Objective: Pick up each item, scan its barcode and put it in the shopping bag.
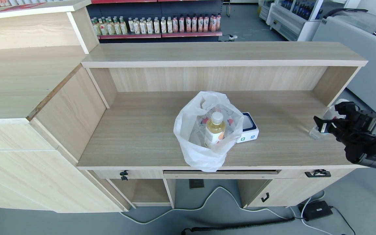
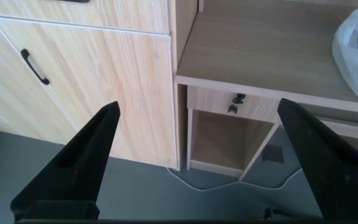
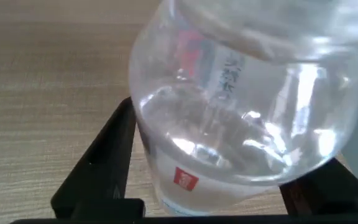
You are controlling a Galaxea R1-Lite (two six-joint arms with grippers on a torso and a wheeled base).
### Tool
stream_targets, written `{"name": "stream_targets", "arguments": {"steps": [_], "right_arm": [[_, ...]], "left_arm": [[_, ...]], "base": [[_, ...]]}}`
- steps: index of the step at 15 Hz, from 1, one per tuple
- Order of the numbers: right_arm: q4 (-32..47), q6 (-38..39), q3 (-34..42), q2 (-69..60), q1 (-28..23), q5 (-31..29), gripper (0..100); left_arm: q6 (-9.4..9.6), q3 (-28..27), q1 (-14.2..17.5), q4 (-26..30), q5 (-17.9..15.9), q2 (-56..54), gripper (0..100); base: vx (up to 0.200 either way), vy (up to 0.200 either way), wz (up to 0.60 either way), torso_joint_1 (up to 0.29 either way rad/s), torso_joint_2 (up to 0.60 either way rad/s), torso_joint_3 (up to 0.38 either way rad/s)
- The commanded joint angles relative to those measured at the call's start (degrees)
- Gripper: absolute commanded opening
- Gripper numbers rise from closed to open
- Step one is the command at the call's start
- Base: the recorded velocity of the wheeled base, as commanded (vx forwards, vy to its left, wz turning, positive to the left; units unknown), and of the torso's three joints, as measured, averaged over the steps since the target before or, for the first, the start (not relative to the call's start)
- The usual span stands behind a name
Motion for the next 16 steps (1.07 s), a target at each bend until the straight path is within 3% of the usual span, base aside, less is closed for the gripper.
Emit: {"name": "stream_targets", "arguments": {"steps": [1,7,10,11,13,16], "right_arm": [[-0.3,0.3,-0.3,0.0,-0.1,0.1,0],[0.0,1.8,2.2,-9.6,0.5,0.3,0],[7.8,16.0,11.3,-27.6,2.8,0.9,0],[12.5,19.3,15.4,-34.8,3.5,4.1,0],[23.3,24.6,30.0,-53.9,4.5,18.4,0],[25.2,25.5,46.6,-71.3,9.0,29.1,0]], "left_arm": [[-0.02,0.0,0.0,0.0,0.0,0.0,100],[-0.02,0.0,0.0,0.0,0.0,0.0,100],[-0.02,0.0,0.0,0.0,0.0,0.0,100],[-0.02,0.0,0.0,0.0,0.0,0.0,100],[-0.02,0.0,0.0,0.0,0.0,0.0,100],[-0.02,0.0,0.0,0.0,0.0,0.0,100]], "base": [[0.000,0.000,0.00,0.000,0.00,0.000],[0.000,0.000,0.00,0.000,0.00,0.000],[0.000,0.000,0.00,0.000,0.00,0.000],[0.000,0.000,0.00,0.000,0.00,0.000],[0.000,0.000,0.00,0.000,0.00,0.000],[0.000,0.000,0.00,0.000,0.00,0.000]]}}
